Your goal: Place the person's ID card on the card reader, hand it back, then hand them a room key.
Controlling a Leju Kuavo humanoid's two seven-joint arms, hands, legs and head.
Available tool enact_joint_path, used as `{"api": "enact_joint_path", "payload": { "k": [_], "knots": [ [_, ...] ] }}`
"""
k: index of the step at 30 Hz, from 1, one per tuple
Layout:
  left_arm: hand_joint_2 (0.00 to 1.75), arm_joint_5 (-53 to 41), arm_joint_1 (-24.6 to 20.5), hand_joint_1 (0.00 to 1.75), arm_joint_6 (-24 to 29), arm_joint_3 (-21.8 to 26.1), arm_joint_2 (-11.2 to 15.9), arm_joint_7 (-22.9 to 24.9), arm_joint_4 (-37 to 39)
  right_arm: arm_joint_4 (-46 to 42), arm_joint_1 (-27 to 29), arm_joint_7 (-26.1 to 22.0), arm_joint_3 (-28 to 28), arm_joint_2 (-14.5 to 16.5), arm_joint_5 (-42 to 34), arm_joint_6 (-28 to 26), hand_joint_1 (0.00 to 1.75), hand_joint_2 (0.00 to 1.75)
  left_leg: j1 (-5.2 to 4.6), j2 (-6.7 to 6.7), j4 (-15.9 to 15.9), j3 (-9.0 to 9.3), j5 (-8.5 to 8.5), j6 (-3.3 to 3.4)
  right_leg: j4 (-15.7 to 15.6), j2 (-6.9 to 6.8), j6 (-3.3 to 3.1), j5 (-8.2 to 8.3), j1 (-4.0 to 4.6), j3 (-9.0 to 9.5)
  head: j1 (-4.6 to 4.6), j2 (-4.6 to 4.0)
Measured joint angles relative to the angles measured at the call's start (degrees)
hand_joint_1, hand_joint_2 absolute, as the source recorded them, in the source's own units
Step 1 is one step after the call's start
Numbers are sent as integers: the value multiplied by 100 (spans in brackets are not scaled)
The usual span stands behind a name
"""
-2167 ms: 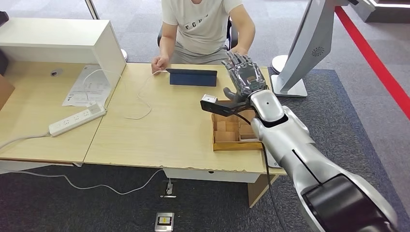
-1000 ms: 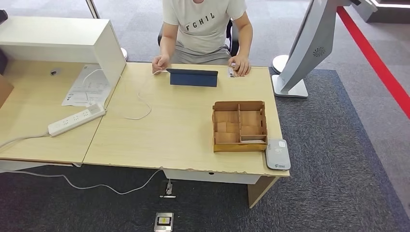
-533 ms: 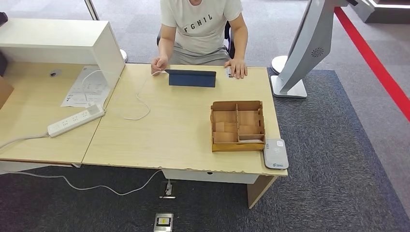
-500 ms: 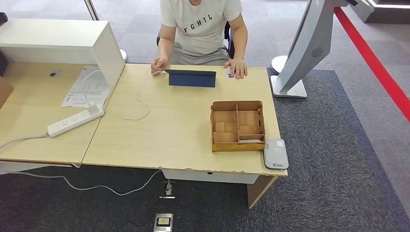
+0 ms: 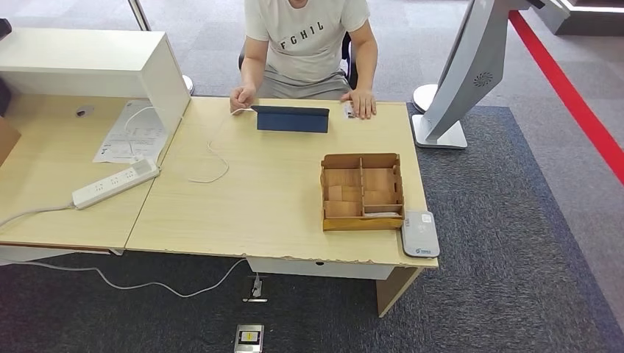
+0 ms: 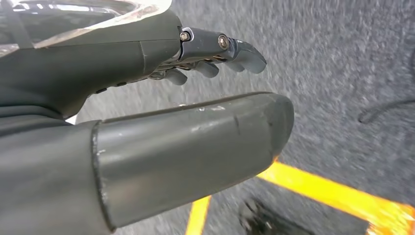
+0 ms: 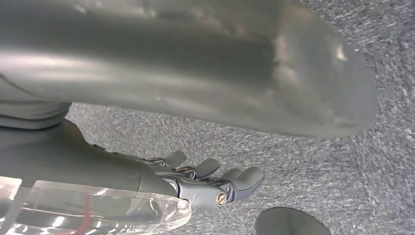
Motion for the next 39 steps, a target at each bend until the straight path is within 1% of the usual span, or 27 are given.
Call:
{"api": "enact_joint_path", "payload": {
  "k": [2,4,5,9,11,15,17,20,23,26,30,33,36,39],
  "knots": [
    [0,-630,14,0,76,-153,6,59,0,9,0,30,0,19,51,0,0,0,0,0,0,0,0,0,0,0,0,0,0,0,-1,0],
    [0,-1172,33,0,99,-393,11,-33,0,14,0,42,0,36,108,11,0,0,0,0,0,0,0,0,0,0,0,0,0,0,-1,0],
    [0,-1298,38,0,93,-508,11,-112,0,15,0,43,0,43,133,23,0,0,0,0,0,0,0,0,0,0,0,0,0,0,-1,0],
    [0,-1361,51,0,-141,-833,-41,-332,2,19,2,-2,1,67,233,86,0,0,-1,1,0,1,0,0,0,0,0,0,-1,1,0,0],
    [0,-1348,69,0,-109,-964,-101,-550,5,20,2,-43,3,80,292,110,0,0,-2,1,0,1,0,1,0,0,1,1,-2,0,1,0],
    [0,-820,67,0,-29,-1049,-177,-1183,15,21,2,-103,4,93,278,117,0,0,-3,1,0,1,0,1,0,0,2,1,-3,1,0,0],
    [0,-500,57,0,-99,-1035,-170,-1244,15,24,2,-140,4,94,251,117,0,0,-3,1,0,1,0,1,0,0,2,1,-3,1,-1,0],
    [0,50,49,0,-232,-919,-146,-1151,15,33,2,-214,4,95,214,114,0,0,-2,1,0,1,0,1,1,0,1,1,-2,1,-1,0],
    [0,606,37,0,-362,-702,-121,-1006,16,38,2,-262,4,102,185,108,0,0,-1,1,0,1,0,1,2,0,1,0,-1,1,0,0],
    [0,969,25,0,-373,-540,-98,-814,16,39,1,-255,4,121,164,95,0,0,-1,1,0,1,0,1,2,0,1,0,-1,1,1,0],
    [0,591,25,0,32,-504,-56,-366,15,39,1,-233,2,144,149,62,0,0,-2,1,0,0,0,1,2,0,1,0,-2,1,1,0],
    [0,564,23,0,276,-497,-4,-88,15,39,1,-236,2,150,160,51,0,0,-2,1,0,1,0,1,2,0,1,0,-2,1,0,0],
    [0,504,22,0,249,-483,30,121,15,39,0,-267,2,156,184,52,0,0,-2,1,0,1,0,1,2,0,1,0,-2,1,-1,0],
    [0,449,23,0,229,-481,32,218,17,39,0,-287,2,166,229,55,0,0,-2,1,0,1,0,1,2,0,1,0,-2,1,0,0]
  ]
}}
